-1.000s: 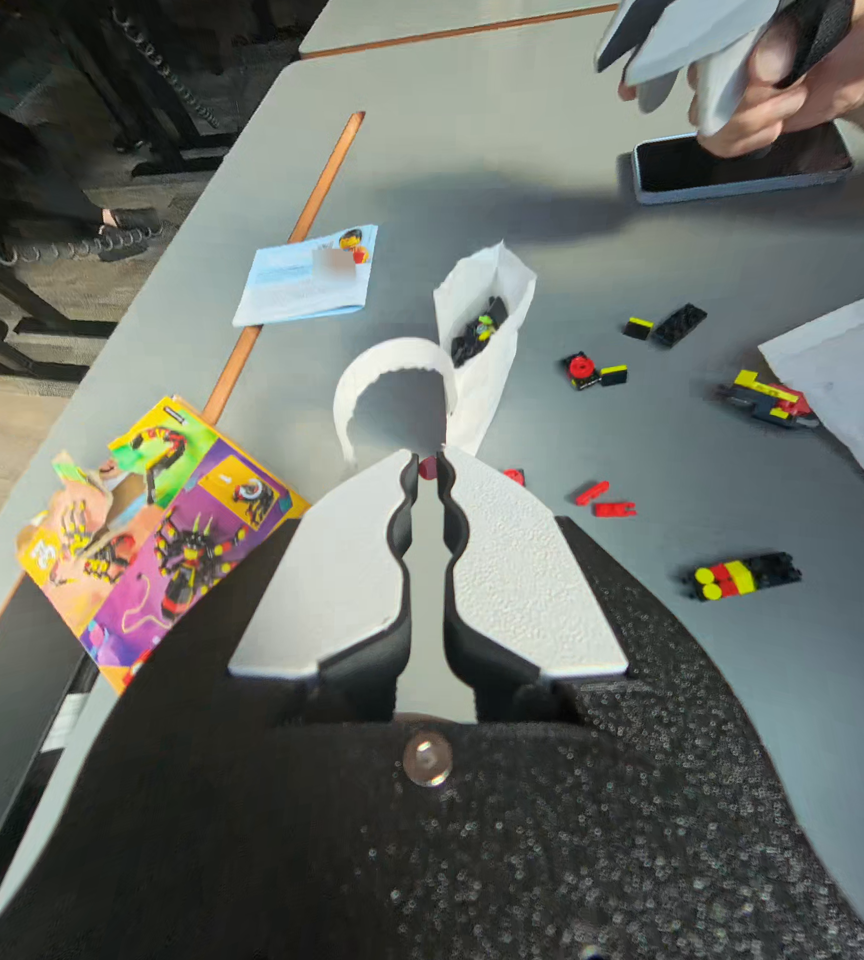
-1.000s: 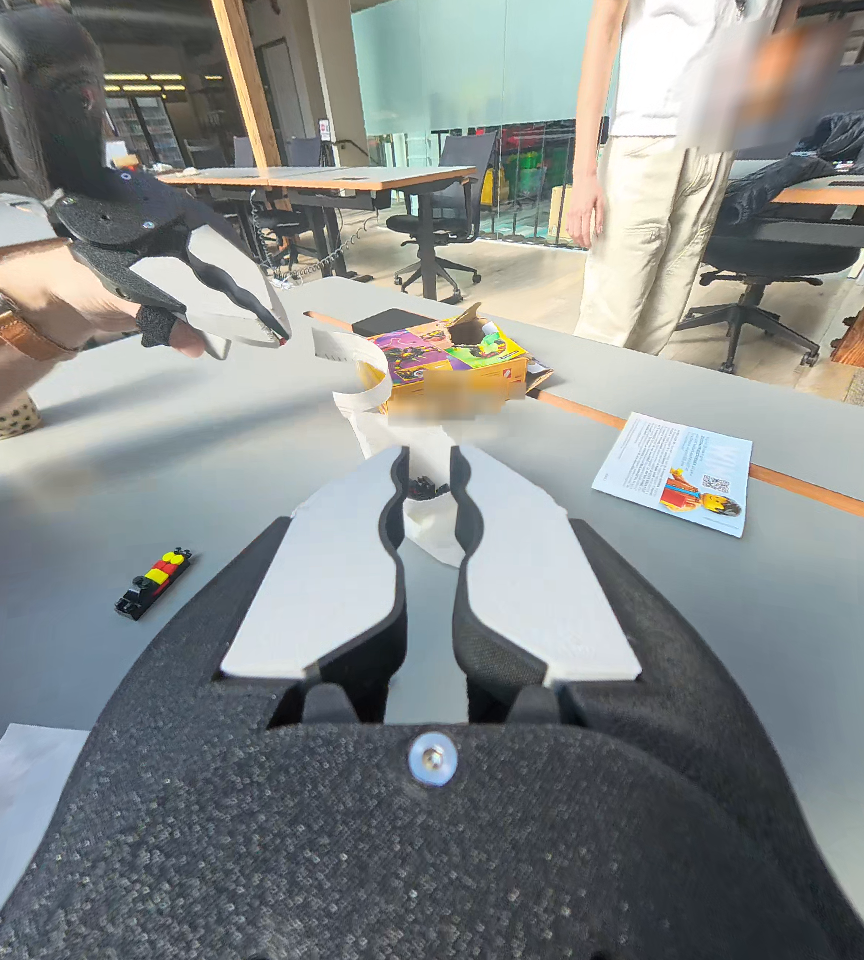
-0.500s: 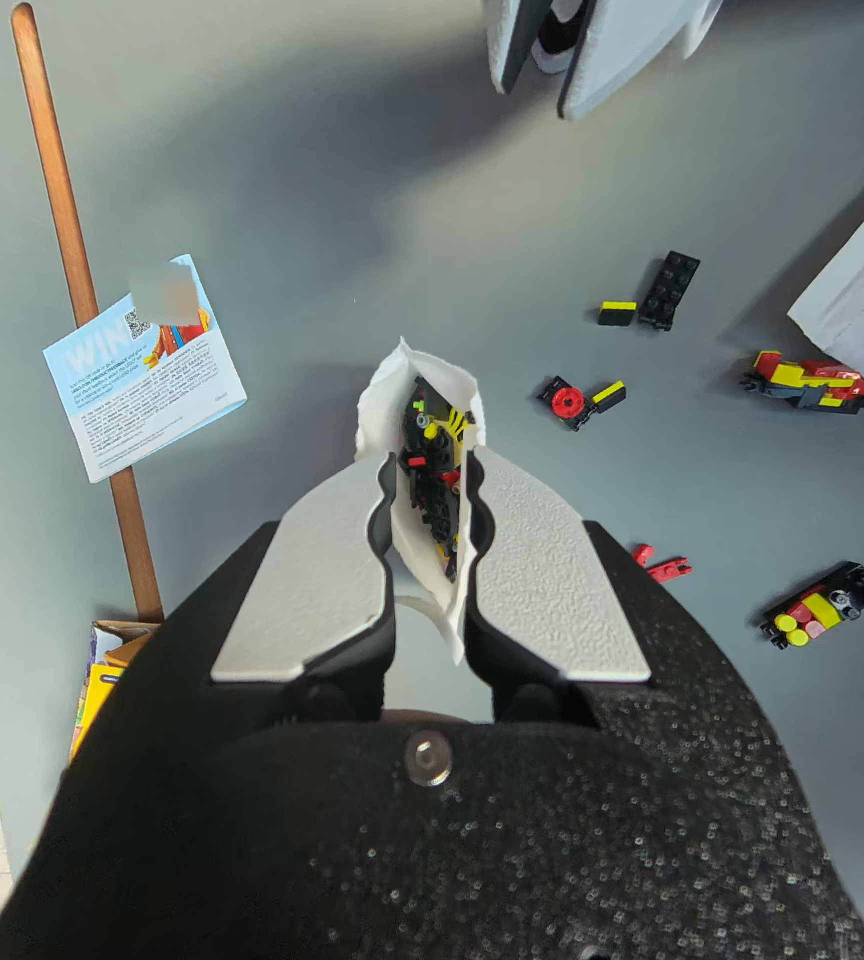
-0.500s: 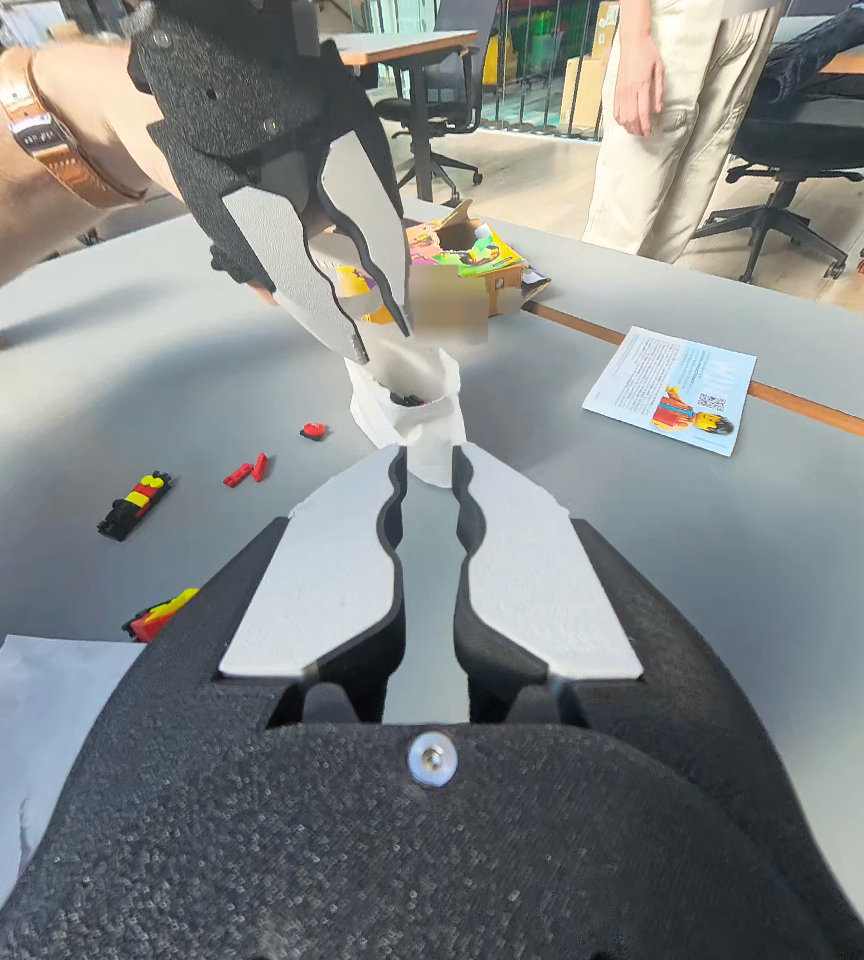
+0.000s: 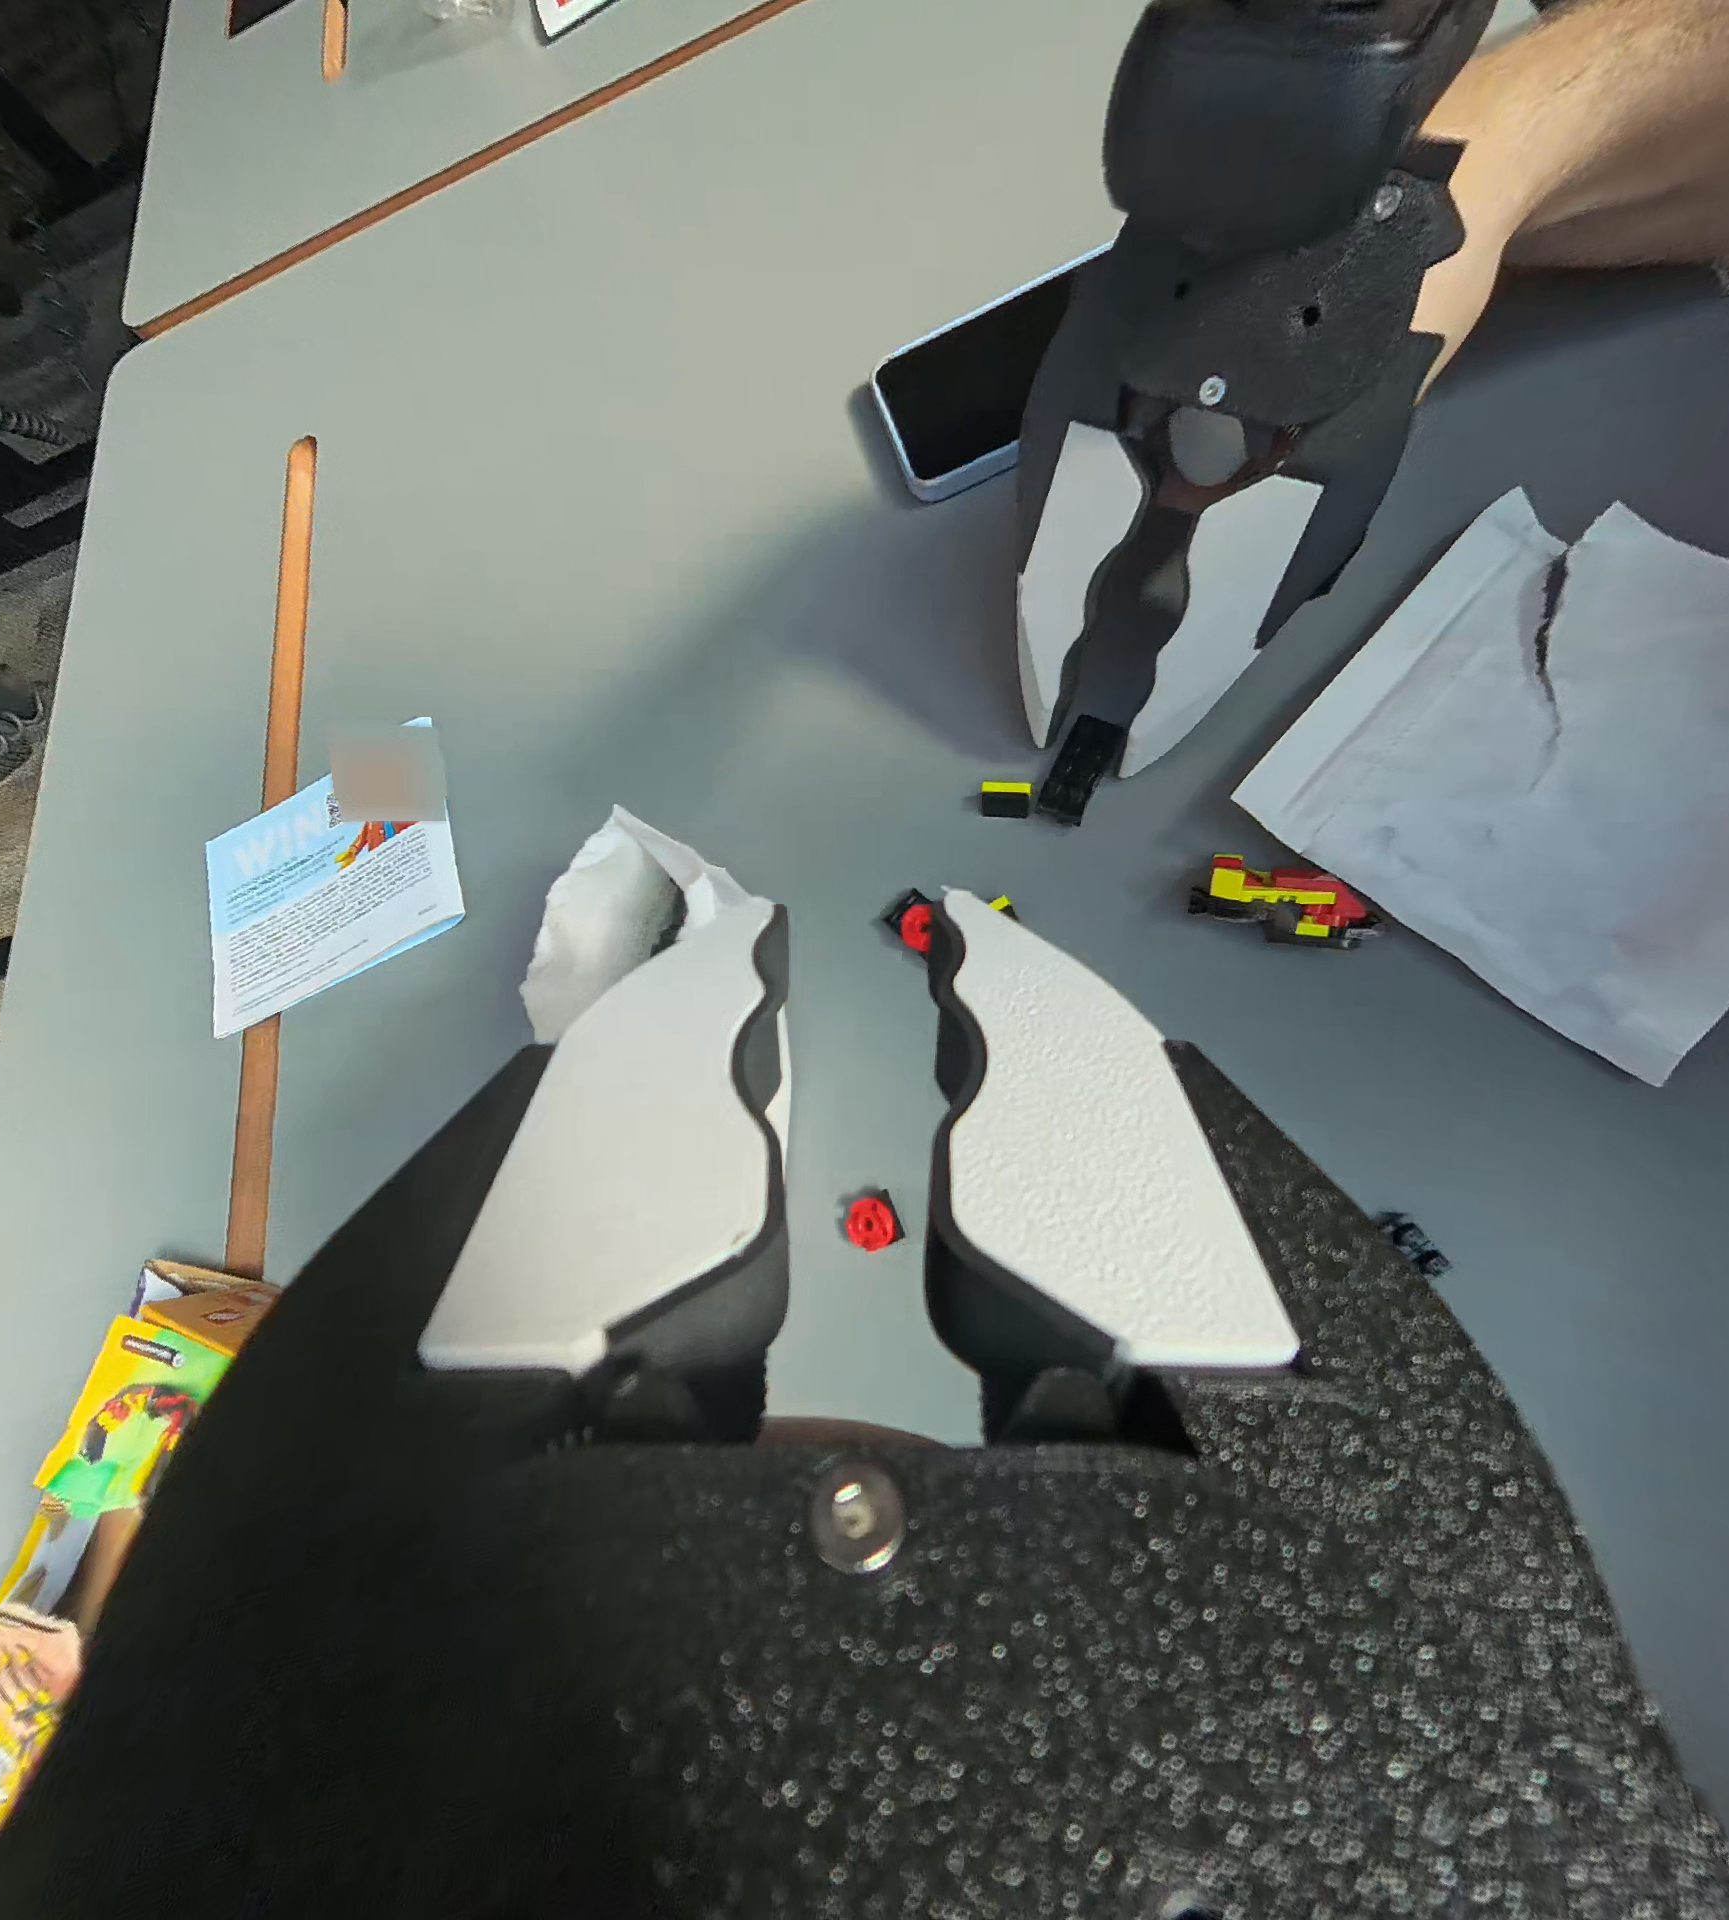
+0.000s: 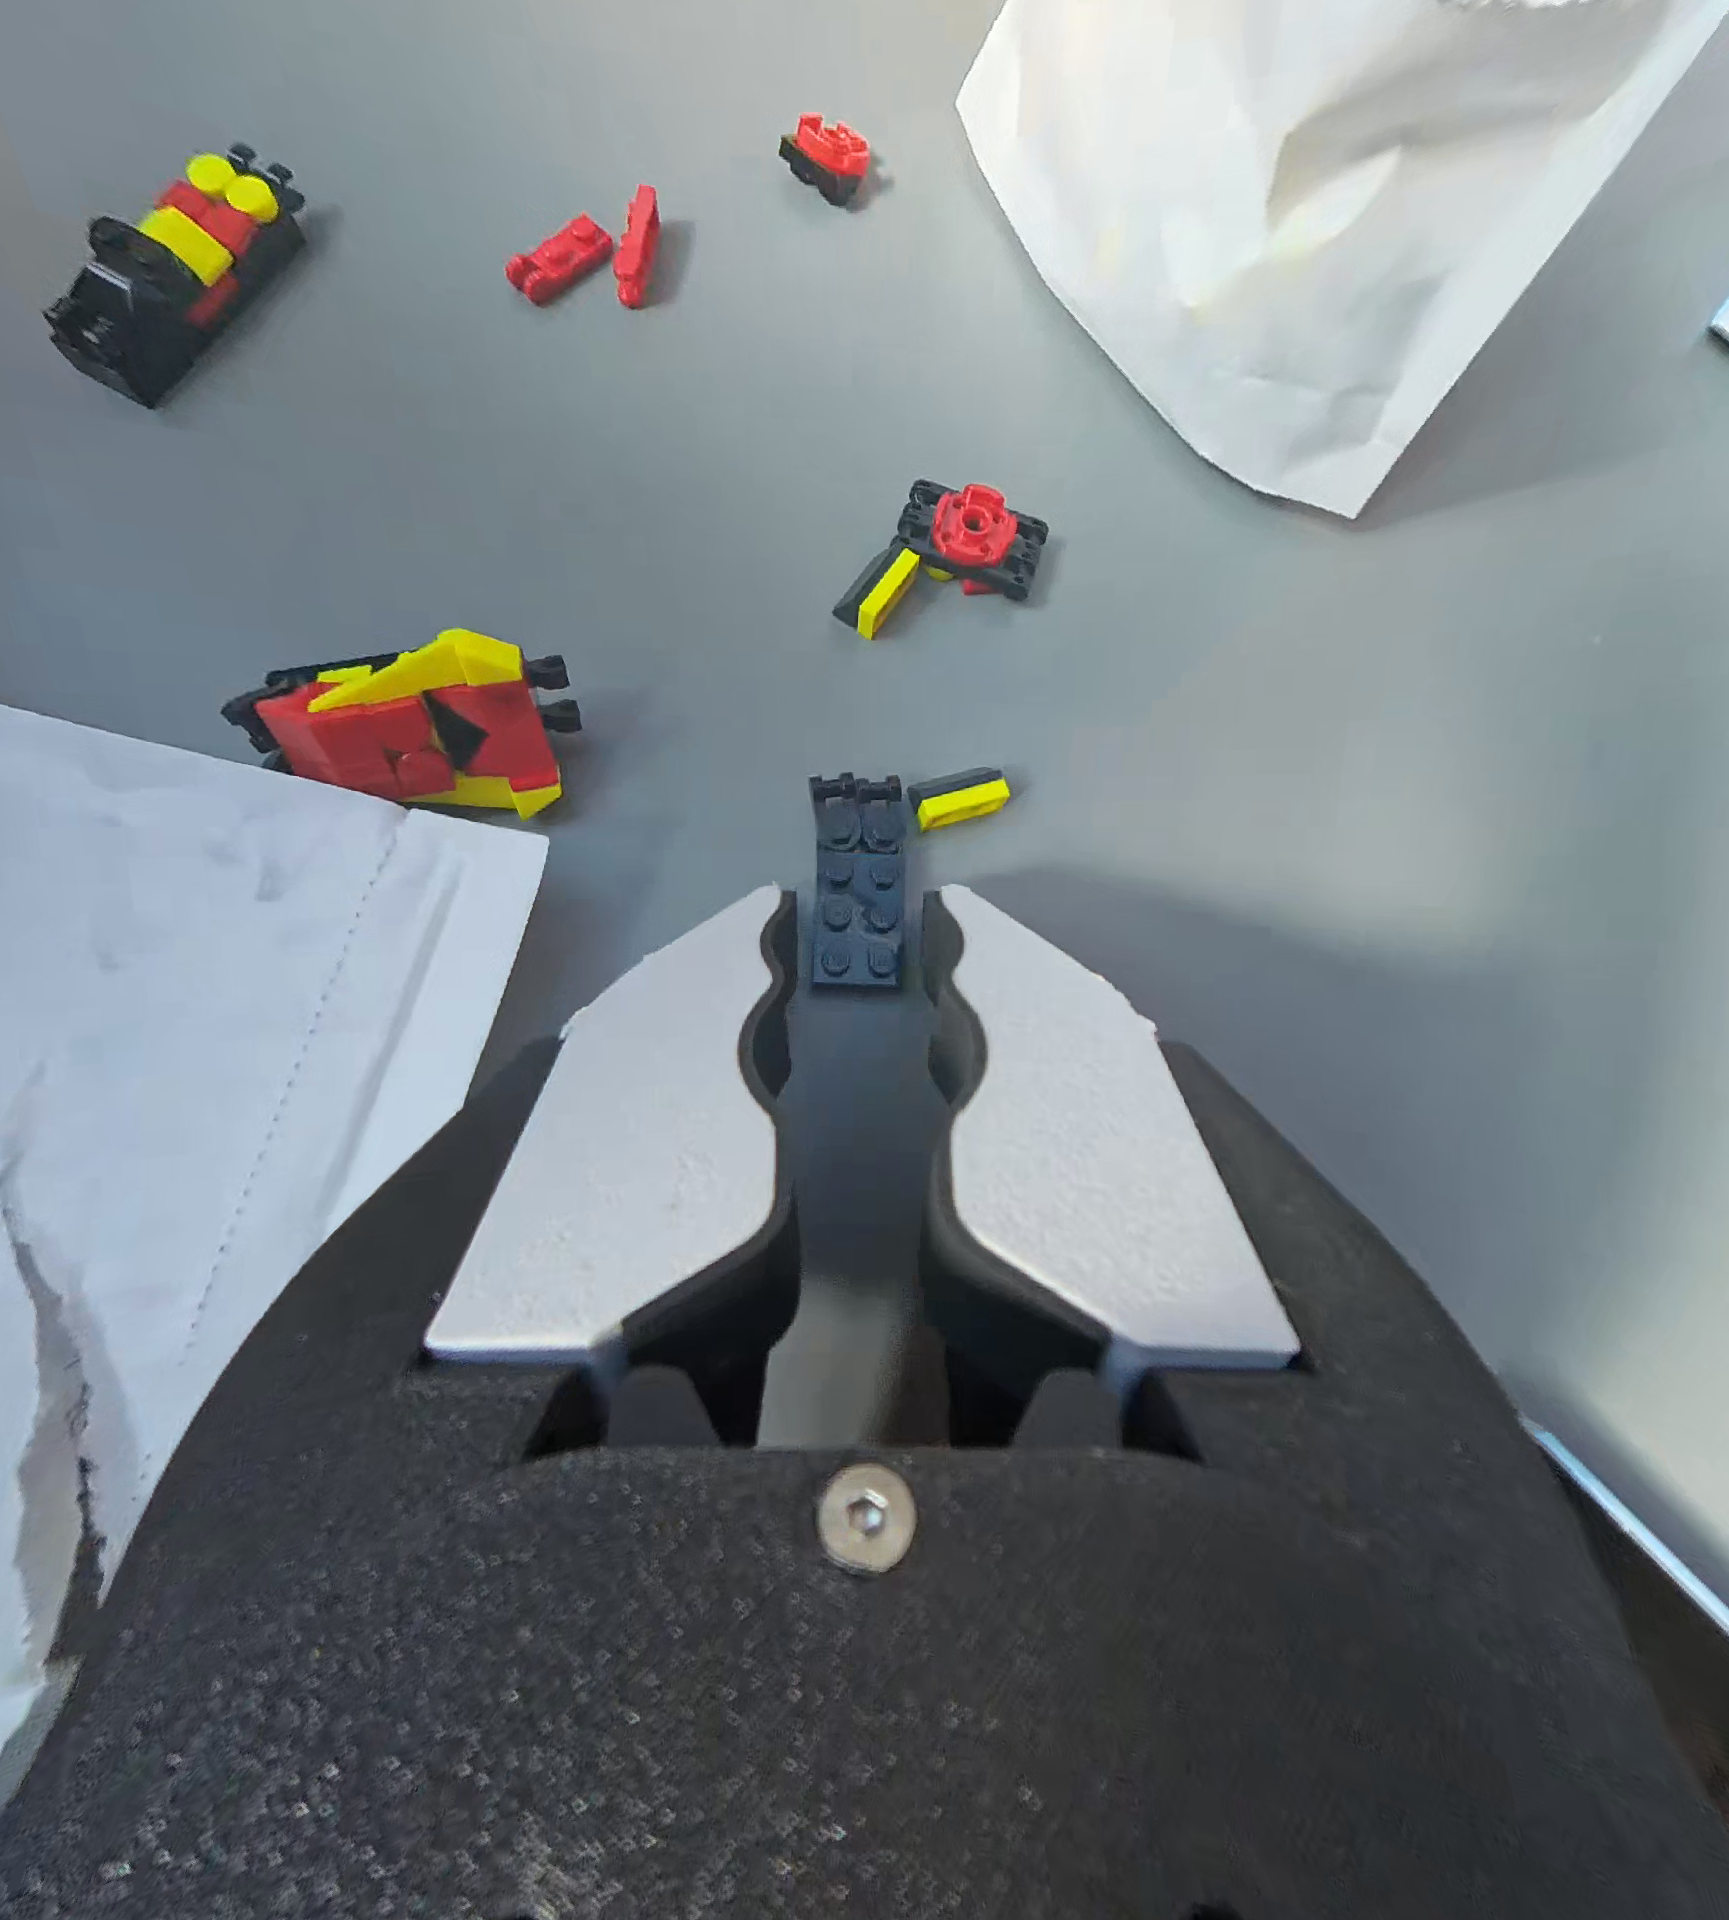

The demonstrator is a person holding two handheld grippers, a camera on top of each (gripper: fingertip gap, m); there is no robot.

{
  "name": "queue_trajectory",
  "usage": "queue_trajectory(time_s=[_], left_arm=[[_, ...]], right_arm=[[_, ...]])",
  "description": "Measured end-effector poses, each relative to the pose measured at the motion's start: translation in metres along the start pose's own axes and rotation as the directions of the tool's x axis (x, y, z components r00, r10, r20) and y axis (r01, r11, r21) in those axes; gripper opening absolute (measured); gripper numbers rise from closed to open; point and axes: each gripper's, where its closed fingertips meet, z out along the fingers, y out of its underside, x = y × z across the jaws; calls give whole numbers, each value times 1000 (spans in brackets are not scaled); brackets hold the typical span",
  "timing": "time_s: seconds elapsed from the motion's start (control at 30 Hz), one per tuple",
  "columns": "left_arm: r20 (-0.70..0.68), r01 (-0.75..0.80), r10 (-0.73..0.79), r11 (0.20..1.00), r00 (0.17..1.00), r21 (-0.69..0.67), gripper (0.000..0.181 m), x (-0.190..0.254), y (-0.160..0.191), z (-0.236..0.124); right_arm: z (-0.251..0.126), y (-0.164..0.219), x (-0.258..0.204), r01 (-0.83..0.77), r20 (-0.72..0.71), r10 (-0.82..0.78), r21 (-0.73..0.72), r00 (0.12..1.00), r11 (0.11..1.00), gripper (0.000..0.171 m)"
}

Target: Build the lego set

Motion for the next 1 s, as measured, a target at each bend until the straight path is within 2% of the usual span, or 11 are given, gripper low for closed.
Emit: queue_trajectory(time_s=[0.03,0.13,0.23,0.33,0.47,0.63,0.73,0.8,1.0], left_arm=[[1,2,-2,1000,1000,17,25,7,1,1],[5,1,-1,998,1000,64,24,25,6,15],[-62,-34,39,996,997,86,25,53,13,44],[-146,-83,83,997,986,10,27,72,25,77],[-196,-116,114,993,974,-3,30,75,29,103],[-219,-84,101,993,971,83,26,72,20,104],[-235,-97,103,995,966,40,19,73,30,107],[-243,-91,104,994,964,64,19,76,27,108],[-184,-88,106,990,977,106,17,69,21,104]], right_arm=[[1,0,-2,4,15,-4,-11,1000,1000,16],[-1,-5,3,59,-40,-59,4,997,998,16],[-6,-14,-7,135,-19,-134,37,991,990,16],[-3,-8,-11,171,16,-171,-6,985,985,16],[-10,-20,-10,184,-2,-185,67,983,981,16],[-16,-23,-13,239,-7,-239,64,971,969,16],[-13,-24,-13,255,-17,-255,67,967,965,16],[-14,-28,-15,253,2,-254,92,967,963,16],[-12,-33,-11,234,-12,-234,107,972,966,16]])
